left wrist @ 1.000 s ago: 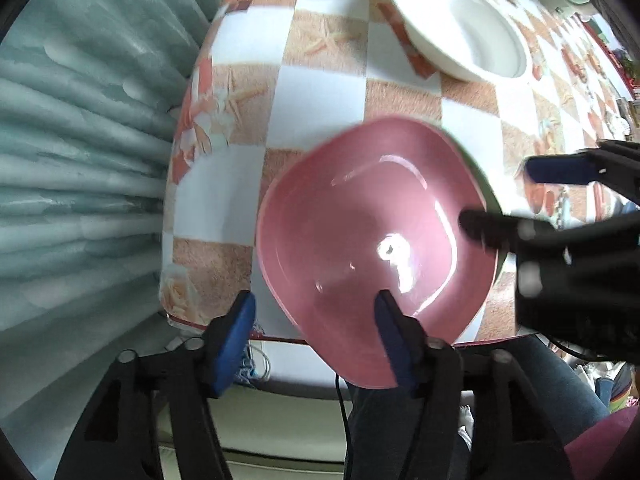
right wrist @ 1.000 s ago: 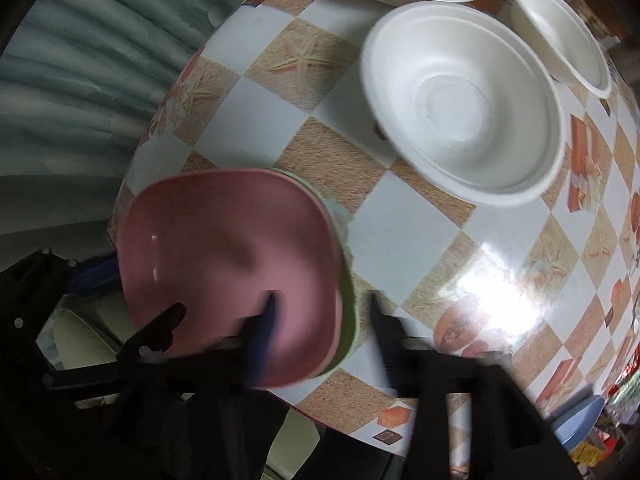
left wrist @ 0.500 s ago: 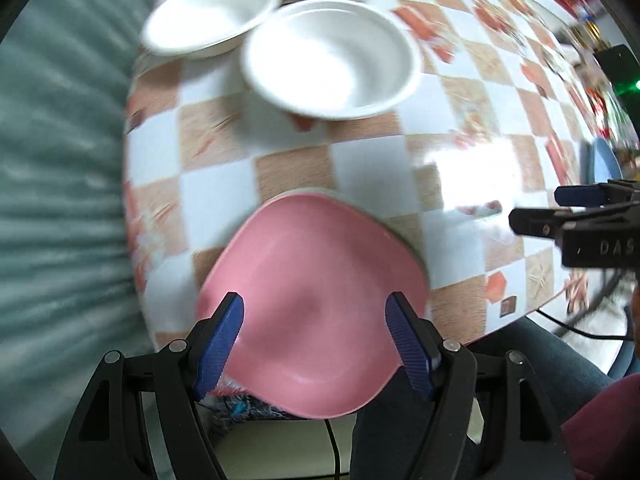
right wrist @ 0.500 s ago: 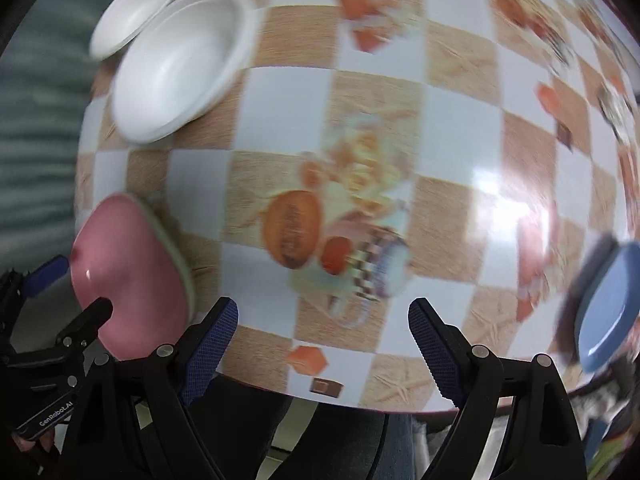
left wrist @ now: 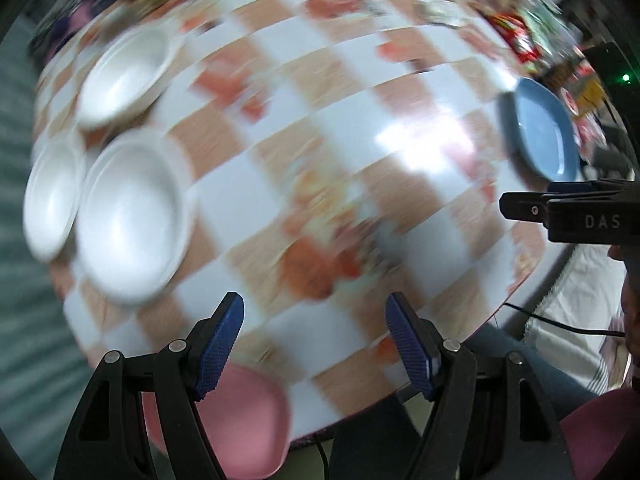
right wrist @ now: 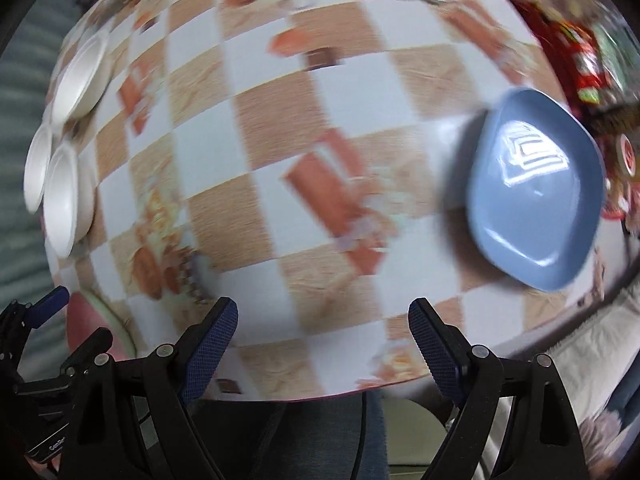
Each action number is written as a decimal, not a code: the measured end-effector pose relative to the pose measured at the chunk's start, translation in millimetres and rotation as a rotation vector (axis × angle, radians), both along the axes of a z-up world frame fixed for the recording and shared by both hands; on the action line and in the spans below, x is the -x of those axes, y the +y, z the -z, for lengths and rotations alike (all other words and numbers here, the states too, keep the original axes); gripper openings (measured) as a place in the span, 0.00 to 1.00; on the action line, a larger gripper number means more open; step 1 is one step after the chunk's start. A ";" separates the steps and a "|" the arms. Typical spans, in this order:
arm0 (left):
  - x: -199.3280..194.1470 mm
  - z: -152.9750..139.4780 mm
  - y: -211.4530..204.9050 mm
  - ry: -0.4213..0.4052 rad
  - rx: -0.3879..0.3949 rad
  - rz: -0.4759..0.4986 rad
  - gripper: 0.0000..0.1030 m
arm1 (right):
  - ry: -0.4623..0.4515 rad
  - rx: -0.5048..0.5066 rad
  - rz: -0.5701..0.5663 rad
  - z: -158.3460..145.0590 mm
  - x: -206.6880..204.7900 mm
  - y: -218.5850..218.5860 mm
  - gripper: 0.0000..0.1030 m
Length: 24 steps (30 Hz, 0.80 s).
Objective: Organize plates and bowls
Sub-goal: 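Move the left gripper to the rim of the blue plate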
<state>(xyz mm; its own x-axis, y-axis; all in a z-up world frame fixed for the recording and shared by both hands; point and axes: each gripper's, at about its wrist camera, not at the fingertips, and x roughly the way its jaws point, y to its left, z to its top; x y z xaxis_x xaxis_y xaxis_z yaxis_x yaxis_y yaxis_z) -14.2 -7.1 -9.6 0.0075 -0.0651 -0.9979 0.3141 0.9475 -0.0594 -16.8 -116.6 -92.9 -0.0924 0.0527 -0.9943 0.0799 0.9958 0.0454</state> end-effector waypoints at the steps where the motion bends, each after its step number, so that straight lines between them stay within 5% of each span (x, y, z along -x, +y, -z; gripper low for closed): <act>1: -3.5 1.3 -14.0 -0.003 0.005 0.027 0.75 | -0.005 0.008 0.031 -0.9 0.3 -13.3 0.86; 12: -37.7 22.0 -127.6 -0.019 0.026 0.221 0.75 | -0.027 0.085 0.324 -14.3 -3.0 -180.5 0.86; 24: -76.4 55.9 -222.9 -0.025 0.006 0.251 0.75 | -0.012 0.144 0.402 0.7 -14.5 -237.5 0.86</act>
<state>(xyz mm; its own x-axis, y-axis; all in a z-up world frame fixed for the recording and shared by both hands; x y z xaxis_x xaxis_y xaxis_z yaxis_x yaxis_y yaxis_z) 62.2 -230.1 -65.5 0.0153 -0.0736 -0.9972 0.5413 0.8391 -0.0536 -2.3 -354.1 -93.6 -0.0815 -0.0569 -0.9950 0.4630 0.8819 -0.0883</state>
